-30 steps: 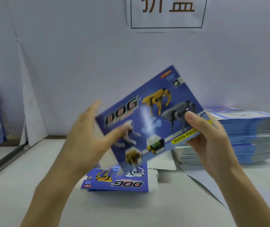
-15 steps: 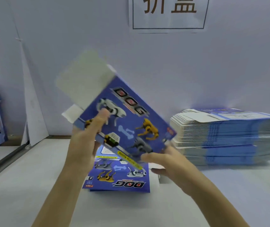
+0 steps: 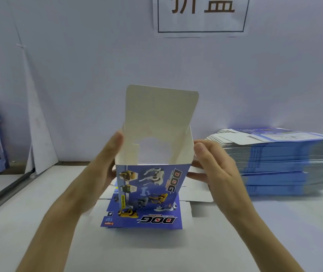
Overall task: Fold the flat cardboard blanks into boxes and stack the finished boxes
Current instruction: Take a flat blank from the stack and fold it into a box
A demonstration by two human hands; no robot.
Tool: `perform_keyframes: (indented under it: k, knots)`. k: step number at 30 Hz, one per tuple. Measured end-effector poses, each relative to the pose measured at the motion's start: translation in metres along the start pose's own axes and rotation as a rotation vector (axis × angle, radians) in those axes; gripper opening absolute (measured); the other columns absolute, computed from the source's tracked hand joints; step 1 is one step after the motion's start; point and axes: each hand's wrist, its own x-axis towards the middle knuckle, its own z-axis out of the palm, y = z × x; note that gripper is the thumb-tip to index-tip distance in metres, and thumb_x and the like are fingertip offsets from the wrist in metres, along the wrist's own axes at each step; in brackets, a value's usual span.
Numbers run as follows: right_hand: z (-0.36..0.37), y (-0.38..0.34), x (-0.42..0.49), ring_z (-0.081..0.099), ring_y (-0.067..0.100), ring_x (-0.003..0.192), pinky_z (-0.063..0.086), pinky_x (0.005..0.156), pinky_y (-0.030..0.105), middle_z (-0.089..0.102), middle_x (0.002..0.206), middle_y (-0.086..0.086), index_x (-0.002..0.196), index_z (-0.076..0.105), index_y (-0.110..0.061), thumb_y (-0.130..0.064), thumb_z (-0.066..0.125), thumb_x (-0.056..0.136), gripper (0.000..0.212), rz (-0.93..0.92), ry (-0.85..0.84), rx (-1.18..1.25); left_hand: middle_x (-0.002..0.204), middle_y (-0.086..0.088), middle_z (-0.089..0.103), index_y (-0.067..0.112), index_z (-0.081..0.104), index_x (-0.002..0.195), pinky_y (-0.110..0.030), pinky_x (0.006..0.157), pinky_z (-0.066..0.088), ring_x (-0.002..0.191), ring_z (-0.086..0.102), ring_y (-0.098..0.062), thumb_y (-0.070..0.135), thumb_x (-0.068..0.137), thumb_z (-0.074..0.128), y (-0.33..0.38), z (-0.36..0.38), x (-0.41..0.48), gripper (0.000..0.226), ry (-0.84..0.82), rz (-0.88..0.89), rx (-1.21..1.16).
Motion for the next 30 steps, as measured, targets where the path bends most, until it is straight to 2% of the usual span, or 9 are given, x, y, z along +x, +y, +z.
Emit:
perform_keyframes:
  k: [3,6,9,12,16,20,23,26,30]
  knots:
    - [0.001,-0.004,-0.002,0.070,0.017,0.094,0.059,0.085,0.044,0.071,0.103,0.002,0.102,0.063,-0.017,-0.052,0.057,0.076,0.044,0.009,-0.026,-0.023,0.099,0.016,0.073,0.050,0.070,0.090,-0.038,0.091,0.049,0.098,0.068,-0.011,0.062,0.084,0.054,0.010,0.005,-0.001,0.021,0.217,-0.060,0.023]
    - [0.002,-0.004,-0.002,0.069,0.017,0.096,0.057,0.088,0.043,0.072,0.103,0.001,0.100,0.064,-0.019,-0.051,0.065,0.084,0.036,0.022,-0.048,-0.029,0.065,0.029,0.067,0.039,0.070,0.068,-0.030,0.070,0.048,0.070,0.062,0.009,0.038,0.096,0.050,0.015,0.006,0.000,0.033,0.392,-0.024,0.152]
    - [0.000,-0.003,0.000,0.064,0.016,0.098,0.052,0.092,0.037,0.068,0.101,-0.002,0.096,0.061,-0.021,-0.042,0.057,0.077,0.028,0.050,-0.040,0.077,0.080,0.021,0.072,0.032,0.073,0.080,-0.027,0.067,0.048,0.079,0.065,0.001,0.051,0.087,0.058,0.020,0.007,-0.003,0.025,0.351,-0.050,0.125]
    - [-0.006,-0.001,0.003,0.061,0.008,0.082,0.045,0.078,0.030,0.064,0.088,-0.006,0.098,0.054,-0.020,-0.038,0.057,0.076,0.028,0.104,-0.037,0.270,0.099,0.011,0.074,0.038,0.074,0.094,-0.038,0.086,0.052,0.098,0.067,-0.013,0.069,0.067,0.055,0.017,0.018,-0.005,0.045,0.241,-0.085,0.129]
    - [-0.008,-0.001,0.003,0.065,0.021,0.101,0.047,0.084,0.037,0.070,0.117,0.004,0.127,0.058,-0.019,-0.039,0.047,0.085,0.048,0.130,-0.076,0.357,0.102,0.005,0.072,0.037,0.070,0.099,-0.045,0.101,0.044,0.104,0.063,-0.018,0.084,0.059,0.043,0.014,0.036,-0.002,0.068,0.285,-0.075,0.126]
    - [-0.005,-0.002,0.002,0.065,0.024,0.109,0.050,0.082,0.040,0.068,0.122,0.004,0.127,0.058,-0.021,-0.037,0.053,0.088,0.043,0.165,-0.067,0.429,0.101,0.004,0.074,0.039,0.071,0.098,-0.040,0.089,0.049,0.090,0.068,-0.009,0.081,0.067,0.051,0.010,0.044,-0.002,0.056,0.308,-0.054,-0.050]
    - [-0.005,0.000,0.003,0.068,0.025,0.103,0.055,0.072,0.034,0.070,0.120,0.006,0.129,0.058,-0.017,-0.027,0.057,0.079,0.051,0.232,-0.099,0.525,0.115,-0.002,0.070,0.035,0.069,0.107,-0.047,0.102,0.044,0.107,0.065,-0.022,0.070,0.060,0.058,0.004,0.047,-0.001,0.059,0.263,-0.116,-0.140]
    - [-0.003,0.002,0.002,0.070,0.026,0.102,0.054,0.079,0.037,0.072,0.116,0.004,0.127,0.060,-0.018,-0.038,0.052,0.074,0.057,0.252,-0.085,0.538,0.091,-0.004,0.076,0.036,0.076,0.070,-0.038,0.077,0.057,0.080,0.073,-0.018,0.057,0.067,0.052,0.001,0.050,0.001,0.032,0.229,-0.131,-0.264]
    - [-0.002,0.004,0.003,0.067,0.030,0.109,0.049,0.089,0.041,0.071,0.119,0.009,0.125,0.063,-0.013,-0.033,0.052,0.073,0.058,0.296,-0.052,0.658,0.090,-0.005,0.076,0.034,0.078,0.077,-0.031,0.061,0.058,0.075,0.073,-0.016,0.056,0.069,0.050,-0.005,0.049,0.003,0.037,0.240,-0.111,-0.330]
